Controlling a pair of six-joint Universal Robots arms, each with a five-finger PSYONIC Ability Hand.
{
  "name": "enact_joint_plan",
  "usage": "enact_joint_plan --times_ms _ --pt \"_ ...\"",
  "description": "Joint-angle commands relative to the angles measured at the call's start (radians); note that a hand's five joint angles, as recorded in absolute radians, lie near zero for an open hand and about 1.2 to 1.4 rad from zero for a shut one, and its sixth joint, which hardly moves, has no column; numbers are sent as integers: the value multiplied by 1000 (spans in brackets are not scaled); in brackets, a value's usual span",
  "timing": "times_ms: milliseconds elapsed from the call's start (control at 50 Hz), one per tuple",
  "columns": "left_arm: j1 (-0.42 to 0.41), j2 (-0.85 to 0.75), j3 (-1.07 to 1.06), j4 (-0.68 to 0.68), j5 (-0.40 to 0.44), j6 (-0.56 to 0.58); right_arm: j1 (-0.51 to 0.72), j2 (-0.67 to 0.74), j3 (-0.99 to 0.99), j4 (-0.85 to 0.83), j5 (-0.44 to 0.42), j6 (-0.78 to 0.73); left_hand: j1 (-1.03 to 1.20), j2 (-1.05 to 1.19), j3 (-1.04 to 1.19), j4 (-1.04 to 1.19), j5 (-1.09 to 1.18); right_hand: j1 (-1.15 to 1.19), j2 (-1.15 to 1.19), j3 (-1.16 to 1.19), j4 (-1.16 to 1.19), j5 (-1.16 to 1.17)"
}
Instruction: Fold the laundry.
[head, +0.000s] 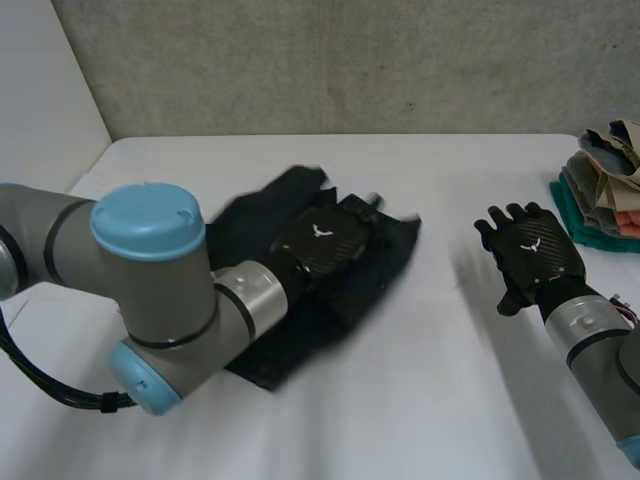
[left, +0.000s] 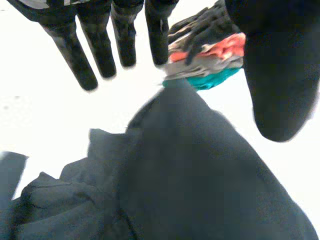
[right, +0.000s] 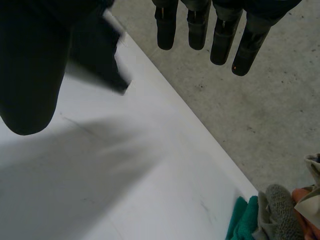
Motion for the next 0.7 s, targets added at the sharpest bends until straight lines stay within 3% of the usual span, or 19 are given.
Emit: enact_joint_plan --times_ms 20,120,300,380,560,640,660,700 --pt "67 45 15 24 -31 -8 -13 0 -5 1 -1 -2 -240 -218 -237 -228 -228 -27 -49 -39 -65 -58" --pt "213 94 -20 14 -100 1 -11 -2 -5 1 -2 0 -211 -189 -208 -199 -199 -27 -49 -39 -65 -58" --pt "391 143 -135 -94 -198 26 -11 0 -2 1 -2 0 -175 -154 -173 -164 -164 -27 -49 -39 -65 -58" --pt "422 160 -186 -149 -245 21 -11 0 -2 2 -1 0 -143 -121 -140 -131 -131 -27 -49 -39 -65 -58" --pt "439 152 -226 -215 -259 24 -10 0 1 2 -1 -2 -61 -39 -58 -49 -49 -27 -49 -39 -65 -58" --pt "451 111 -202 -191 -267 34 -10 0 3 2 -1 -2 282 303 284 293 293 -27 -49 -39 -65 -58" --pt "465 86 -176 -165 -278 34 -10 0 3 2 -1 -2 530 551 532 541 541 -27 -49 -39 -65 -58" --pt "480 66 -148 -137 -294 34 -10 -2 6 2 -1 -2 763 785 766 775 775 -27 -49 -39 -65 -58"
